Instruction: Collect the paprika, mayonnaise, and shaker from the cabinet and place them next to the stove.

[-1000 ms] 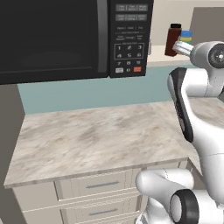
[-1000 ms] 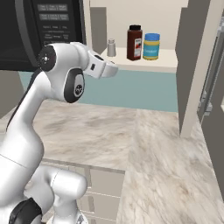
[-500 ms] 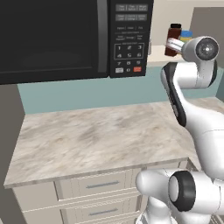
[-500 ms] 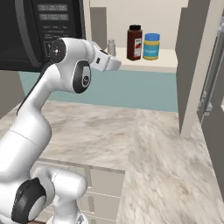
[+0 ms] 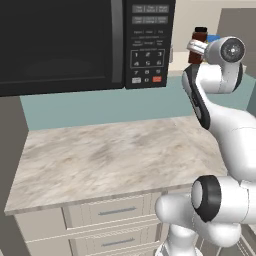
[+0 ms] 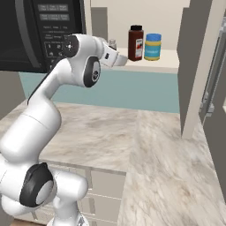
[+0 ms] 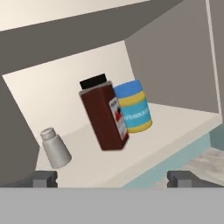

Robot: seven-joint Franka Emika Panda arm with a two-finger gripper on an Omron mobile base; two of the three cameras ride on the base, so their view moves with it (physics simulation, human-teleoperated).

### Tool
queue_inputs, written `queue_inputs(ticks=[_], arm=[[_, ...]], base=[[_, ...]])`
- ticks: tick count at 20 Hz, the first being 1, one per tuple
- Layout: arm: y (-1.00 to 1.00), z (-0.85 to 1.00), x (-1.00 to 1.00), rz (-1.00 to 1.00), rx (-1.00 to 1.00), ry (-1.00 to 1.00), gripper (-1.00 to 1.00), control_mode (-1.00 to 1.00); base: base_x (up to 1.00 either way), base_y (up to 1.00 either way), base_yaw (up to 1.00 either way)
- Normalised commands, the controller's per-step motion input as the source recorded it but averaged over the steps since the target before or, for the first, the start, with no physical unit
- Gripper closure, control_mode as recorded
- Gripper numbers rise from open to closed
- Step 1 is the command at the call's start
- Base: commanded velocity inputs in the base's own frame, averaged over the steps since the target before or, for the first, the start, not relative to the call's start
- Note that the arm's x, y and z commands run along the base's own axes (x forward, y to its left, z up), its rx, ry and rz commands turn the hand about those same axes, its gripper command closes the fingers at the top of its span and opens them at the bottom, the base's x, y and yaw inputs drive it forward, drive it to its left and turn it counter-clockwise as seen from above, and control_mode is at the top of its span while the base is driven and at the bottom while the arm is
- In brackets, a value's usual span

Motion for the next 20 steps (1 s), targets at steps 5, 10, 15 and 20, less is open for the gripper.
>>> queue_inputs(ticks=[5,10,15,20], arm=[[-0.37,0.18,0.36,0.00,0.02,0.01,-1.00,-1.00],[-0.15,0.04,0.29,0.00,0.01,0.02,-1.00,-1.00],[0.00,0.00,0.15,0.00,-0.01,0.03,-1.00,-1.00],[0.01,0.00,0.09,-0.01,-0.02,0.04,-1.00,-1.00]], base=[[0.00,0.00,0.00],[0.00,0.00,0.00],[0.00,0.00,0.00],[0.00,0.00,0.00]])
